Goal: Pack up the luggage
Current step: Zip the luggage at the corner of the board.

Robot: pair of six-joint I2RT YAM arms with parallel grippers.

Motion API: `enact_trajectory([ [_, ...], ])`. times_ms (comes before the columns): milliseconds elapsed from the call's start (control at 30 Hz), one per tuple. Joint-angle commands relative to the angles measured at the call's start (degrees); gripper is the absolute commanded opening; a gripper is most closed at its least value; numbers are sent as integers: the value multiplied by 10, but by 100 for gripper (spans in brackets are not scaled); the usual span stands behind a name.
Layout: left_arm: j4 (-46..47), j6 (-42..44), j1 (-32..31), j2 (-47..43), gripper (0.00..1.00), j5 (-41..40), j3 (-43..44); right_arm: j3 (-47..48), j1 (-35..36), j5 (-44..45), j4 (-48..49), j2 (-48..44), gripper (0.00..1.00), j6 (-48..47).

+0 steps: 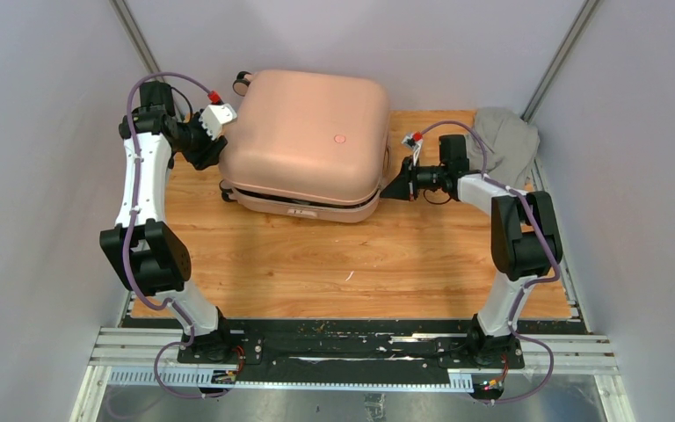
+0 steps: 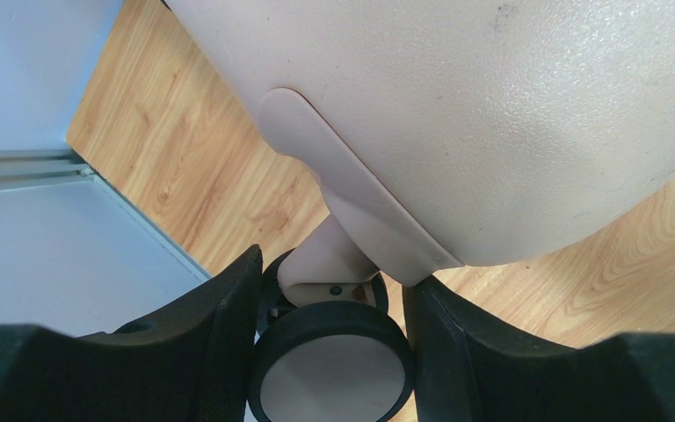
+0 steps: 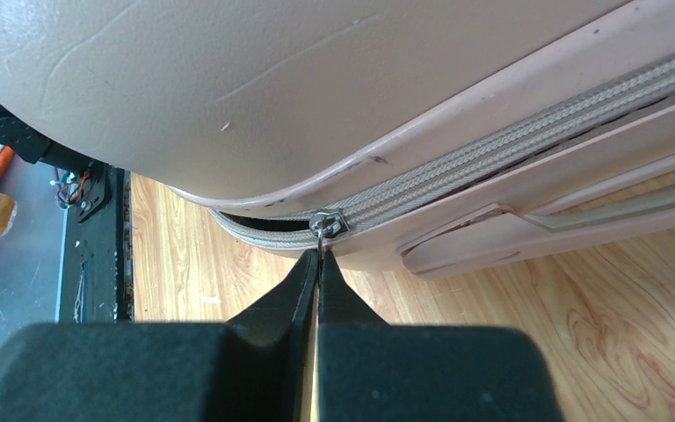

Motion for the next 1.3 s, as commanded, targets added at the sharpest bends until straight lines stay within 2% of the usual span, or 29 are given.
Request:
enact_trajectory([
  [0,44,-33,17,-32,0,-4,6,-8,4,2,21,-25,0,13],
  [200,44,-44,17,-32,0,-1,6,-37,10,32,50,-48,0,26],
  [500,44,-85,14,-39,0,19,3,-149,66,168,94,-160,0,6],
  [667,44,-90,4,-44,0,12,-6,-171,91,209,69,-201,0,-17],
  [967,44,-82,-9,-60,0,7,-46,-184,117,215,50,-212,0,-17],
  [1267,44,-99,-9,-69,0,13,-29,-188,129,222,59,-217,0,-4],
])
